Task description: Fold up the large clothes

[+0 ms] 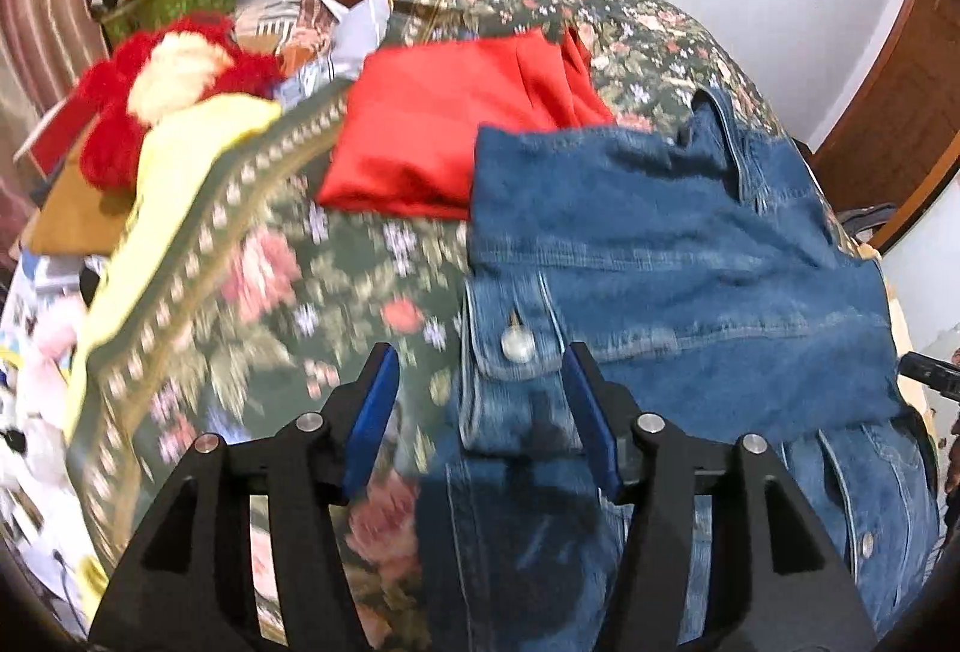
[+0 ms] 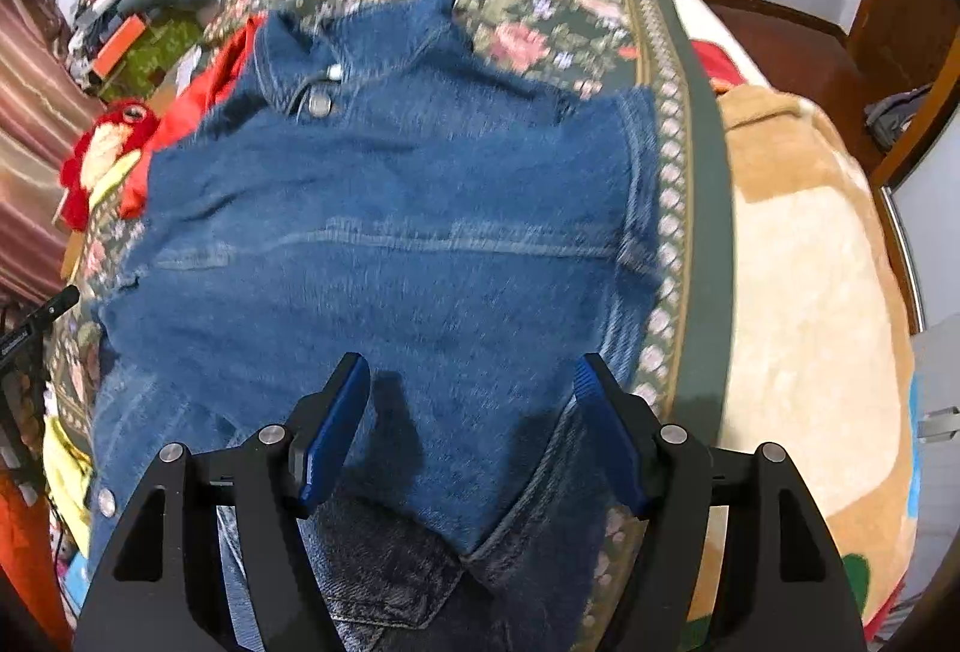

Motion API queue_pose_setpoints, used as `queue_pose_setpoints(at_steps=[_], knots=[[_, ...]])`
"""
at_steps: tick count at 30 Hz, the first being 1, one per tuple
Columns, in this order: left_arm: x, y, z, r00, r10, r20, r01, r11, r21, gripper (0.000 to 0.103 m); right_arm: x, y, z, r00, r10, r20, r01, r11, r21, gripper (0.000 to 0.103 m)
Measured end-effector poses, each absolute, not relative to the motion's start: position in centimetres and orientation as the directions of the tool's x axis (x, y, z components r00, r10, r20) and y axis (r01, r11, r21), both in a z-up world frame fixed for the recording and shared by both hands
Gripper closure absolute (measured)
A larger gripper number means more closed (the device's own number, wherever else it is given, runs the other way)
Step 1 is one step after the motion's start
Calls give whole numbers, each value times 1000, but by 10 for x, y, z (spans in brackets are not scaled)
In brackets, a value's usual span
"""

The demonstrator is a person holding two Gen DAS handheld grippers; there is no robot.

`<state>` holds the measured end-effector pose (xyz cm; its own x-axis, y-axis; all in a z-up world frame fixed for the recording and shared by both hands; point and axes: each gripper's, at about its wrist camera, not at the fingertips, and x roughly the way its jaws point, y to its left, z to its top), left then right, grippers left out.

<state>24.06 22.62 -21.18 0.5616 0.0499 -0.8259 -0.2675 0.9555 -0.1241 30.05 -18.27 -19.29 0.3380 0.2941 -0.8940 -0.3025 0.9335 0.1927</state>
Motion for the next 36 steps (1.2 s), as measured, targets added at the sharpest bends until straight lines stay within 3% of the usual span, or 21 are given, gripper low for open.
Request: queue_pose_setpoints(at_steps=[8, 18, 24, 25, 26, 28, 31, 32, 36], knots=[[306, 245, -214, 549, -18, -836, -250, 950, -185, 46, 324, -213, -172, 432, 293, -853, -218, 952, 216, 35], [375, 253, -267, 467, -108, -878, -255, 934, -251, 46, 372, -233, -213, 371, 301, -879, -110, 954, 280, 35], [387, 268, -296, 461, -231, -857, -288, 875, -390, 46, 396, -223, -234, 350, 370, -860, -105, 928, 357, 35], [387, 270, -298, 469, -255, -846, -293, 859, -421, 51, 398, -221, -236, 352, 376, -857, -104, 926, 364, 36], [387, 272, -298, 477, -276, -835, -288, 848, -445, 61, 401, -220, -238, 352, 380, -855, -103, 924, 368, 40], [386, 272, -296, 479, -272, -835, -290, 848, -443, 73, 404, -217, -240, 352, 405, -844, -103, 913, 395, 52], [382, 267, -284, 488, -253, -836, -265, 869, -418, 94, 408, -215, -237, 365, 405, -838, -88, 911, 402, 78], [379, 264, -278, 496, -240, -835, -258, 877, -405, 95, 407, -215, -234, 376, 396, -838, -89, 915, 393, 86], [370, 250, -247, 543, -171, -822, -226, 913, -339, 97, 403, -210, -214, 413, 386, -825, -126, 921, 368, 90]])
